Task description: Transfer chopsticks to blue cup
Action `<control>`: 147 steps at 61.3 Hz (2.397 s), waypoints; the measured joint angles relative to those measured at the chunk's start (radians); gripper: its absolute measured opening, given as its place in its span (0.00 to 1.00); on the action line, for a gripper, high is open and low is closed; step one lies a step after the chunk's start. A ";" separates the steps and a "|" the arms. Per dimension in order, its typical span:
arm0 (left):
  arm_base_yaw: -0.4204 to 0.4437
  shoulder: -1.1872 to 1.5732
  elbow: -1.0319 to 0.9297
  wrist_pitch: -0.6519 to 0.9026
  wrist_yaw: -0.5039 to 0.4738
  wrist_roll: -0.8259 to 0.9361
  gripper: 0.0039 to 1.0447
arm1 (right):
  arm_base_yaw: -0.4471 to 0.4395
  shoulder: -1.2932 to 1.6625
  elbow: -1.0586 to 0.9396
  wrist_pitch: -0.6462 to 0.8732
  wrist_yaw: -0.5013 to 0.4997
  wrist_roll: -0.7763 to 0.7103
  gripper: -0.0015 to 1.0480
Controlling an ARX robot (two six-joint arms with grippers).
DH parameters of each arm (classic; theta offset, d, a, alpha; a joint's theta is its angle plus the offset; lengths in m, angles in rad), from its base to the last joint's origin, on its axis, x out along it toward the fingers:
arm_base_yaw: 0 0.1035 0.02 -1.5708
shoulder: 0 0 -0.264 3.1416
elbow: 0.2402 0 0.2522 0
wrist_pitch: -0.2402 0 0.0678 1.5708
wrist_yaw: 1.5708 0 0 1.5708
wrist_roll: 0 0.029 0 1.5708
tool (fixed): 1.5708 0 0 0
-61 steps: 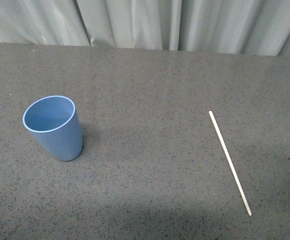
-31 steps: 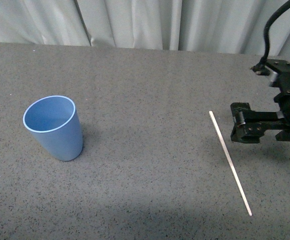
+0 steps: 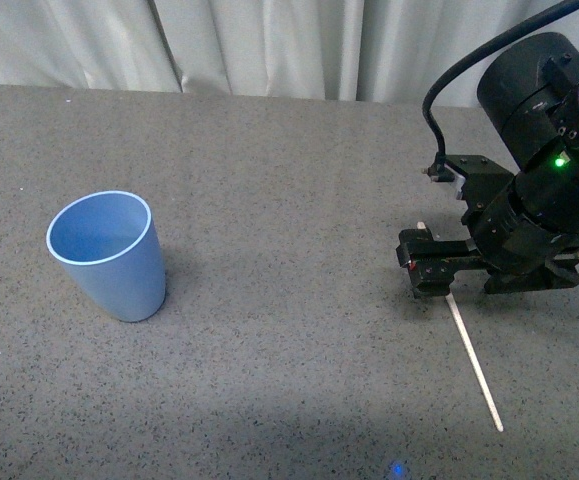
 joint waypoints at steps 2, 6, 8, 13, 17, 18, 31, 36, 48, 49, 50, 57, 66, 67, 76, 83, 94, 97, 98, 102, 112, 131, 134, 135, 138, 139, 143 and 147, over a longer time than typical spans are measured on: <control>0.000 0.000 0.000 0.000 0.000 0.000 0.94 | 0.002 0.004 0.004 -0.001 0.006 0.002 0.72; 0.000 0.000 0.000 0.000 0.000 0.000 0.94 | 0.005 0.010 0.011 -0.002 0.006 0.008 0.63; 0.000 0.000 0.000 0.000 0.000 0.000 0.94 | 0.006 0.012 0.013 -0.002 0.008 0.011 0.59; 0.000 0.000 0.000 0.000 0.000 0.000 0.94 | 0.007 0.018 0.020 -0.002 0.019 0.022 0.48; 0.000 0.000 0.000 0.000 0.000 0.000 0.94 | 0.007 0.021 0.023 -0.005 0.023 0.024 0.39; 0.000 0.000 0.000 0.000 0.000 0.000 0.94 | 0.007 0.021 0.024 -0.006 0.027 0.025 0.36; 0.000 0.000 0.000 0.000 0.000 0.000 0.94 | 0.005 0.028 0.035 -0.014 0.041 0.036 0.01; 0.000 0.000 0.000 0.000 0.000 0.000 0.94 | 0.006 0.028 0.035 -0.014 0.041 0.041 0.01; 0.000 0.000 0.000 0.000 0.000 0.000 0.94 | 0.006 -0.008 -0.031 0.098 0.036 0.044 0.01; 0.000 0.000 0.000 0.000 0.000 0.000 0.94 | 0.006 -0.012 -0.039 0.111 0.032 0.045 0.01; 0.000 0.000 0.000 0.000 0.000 0.000 0.94 | 0.006 -0.017 -0.047 0.124 0.029 0.046 0.01; 0.000 0.000 0.000 0.000 0.000 0.000 0.94 | 0.012 -0.098 -0.138 0.280 -0.027 0.042 0.01; 0.000 0.000 0.000 0.000 0.000 0.000 0.94 | 0.041 -0.255 -0.243 0.604 -0.058 -0.034 0.01; 0.000 0.000 0.000 0.000 0.000 0.000 0.94 | 0.043 -0.264 -0.246 0.631 -0.063 -0.039 0.01; 0.000 0.000 0.000 0.000 0.000 0.000 0.94 | 0.080 -0.310 -0.265 1.031 -0.184 -0.035 0.01; 0.000 0.000 0.000 0.000 0.000 0.000 0.94 | 0.115 -0.288 -0.248 1.189 -0.267 -0.005 0.01; 0.000 0.000 0.000 0.000 0.000 0.000 0.94 | 0.232 -0.197 -0.131 1.291 -0.409 0.079 0.01; 0.000 0.000 0.000 0.000 0.000 0.000 0.94 | 0.261 -0.174 -0.103 1.284 -0.429 0.086 0.01; 0.000 0.000 0.000 0.000 0.000 0.000 0.94 | 0.271 -0.165 -0.092 1.281 -0.438 0.087 0.01; 0.000 0.000 0.000 0.000 0.000 0.000 0.94 | 0.303 -0.139 -0.065 1.270 -0.457 0.092 0.01; 0.000 0.000 0.000 0.000 0.000 0.000 0.94 | 0.354 -0.074 -0.003 1.246 -0.481 0.096 0.01; 0.000 0.000 0.000 0.000 0.000 0.000 0.94 | 0.391 0.017 0.039 1.222 -0.490 0.103 0.01; 0.000 0.000 0.000 0.000 0.000 0.000 0.94 | 0.395 0.027 0.042 1.219 -0.491 0.103 0.01; 0.000 0.000 0.000 0.000 0.000 0.000 0.94 | 0.396 0.031 0.042 1.217 -0.493 0.104 0.01; 0.000 0.000 0.000 0.000 0.000 0.000 0.94 | 0.399 0.038 0.042 1.216 -0.494 0.104 0.01; 0.000 0.000 0.000 0.000 0.000 0.000 0.94 | 0.401 0.042 0.042 1.214 -0.493 0.104 0.01; 0.000 0.000 0.000 0.000 0.000 0.000 0.94 | 0.403 0.053 0.042 1.208 -0.494 0.103 0.01; 0.000 0.000 0.000 0.000 0.000 0.000 0.94 | 0.406 0.060 0.041 1.205 -0.494 0.101 0.01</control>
